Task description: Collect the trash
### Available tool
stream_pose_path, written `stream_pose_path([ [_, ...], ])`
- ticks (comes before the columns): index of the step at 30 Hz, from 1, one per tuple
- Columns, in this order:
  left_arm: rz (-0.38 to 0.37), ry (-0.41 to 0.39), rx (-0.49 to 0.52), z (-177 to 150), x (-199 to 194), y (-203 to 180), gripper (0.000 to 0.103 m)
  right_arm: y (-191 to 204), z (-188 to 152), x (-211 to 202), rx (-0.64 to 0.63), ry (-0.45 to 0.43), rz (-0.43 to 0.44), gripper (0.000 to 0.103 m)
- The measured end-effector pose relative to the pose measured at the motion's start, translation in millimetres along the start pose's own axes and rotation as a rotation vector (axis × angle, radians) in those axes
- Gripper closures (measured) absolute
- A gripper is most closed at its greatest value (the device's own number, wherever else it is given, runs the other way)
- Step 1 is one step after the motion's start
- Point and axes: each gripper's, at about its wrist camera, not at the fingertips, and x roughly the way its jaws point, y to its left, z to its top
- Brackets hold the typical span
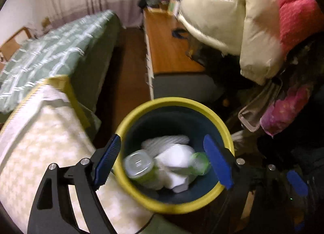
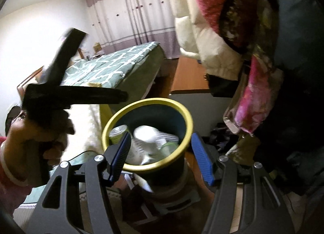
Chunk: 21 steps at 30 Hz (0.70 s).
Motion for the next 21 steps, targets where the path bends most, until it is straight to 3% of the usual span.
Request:
stream_pose_path([
  [4,0.100,-0.136,-0.031,-36.9,-75.3,27.5,0.005,23.0,-1.5,-5.1,-0.037,0.009,0.063,0.044],
  [10,0.298,-0.323,-0.137,-125.3,-200.4,70.7,0.005,66.1,-5.4,-22.4,-0.114,0.010,0.176,0.043],
  [16,0.423,-0.404,-0.373,-222.2,-288.7,117.5,0.005,93.2,-10.1,-48.7,-0.170,-0.018,0.218,0.039],
  [21,0.507,-0.426,-0.483,-278.3,-329.7,140.2,0.005,107.2,-13.0,-71.5,-0.218,-0.051,0.231,0.036],
])
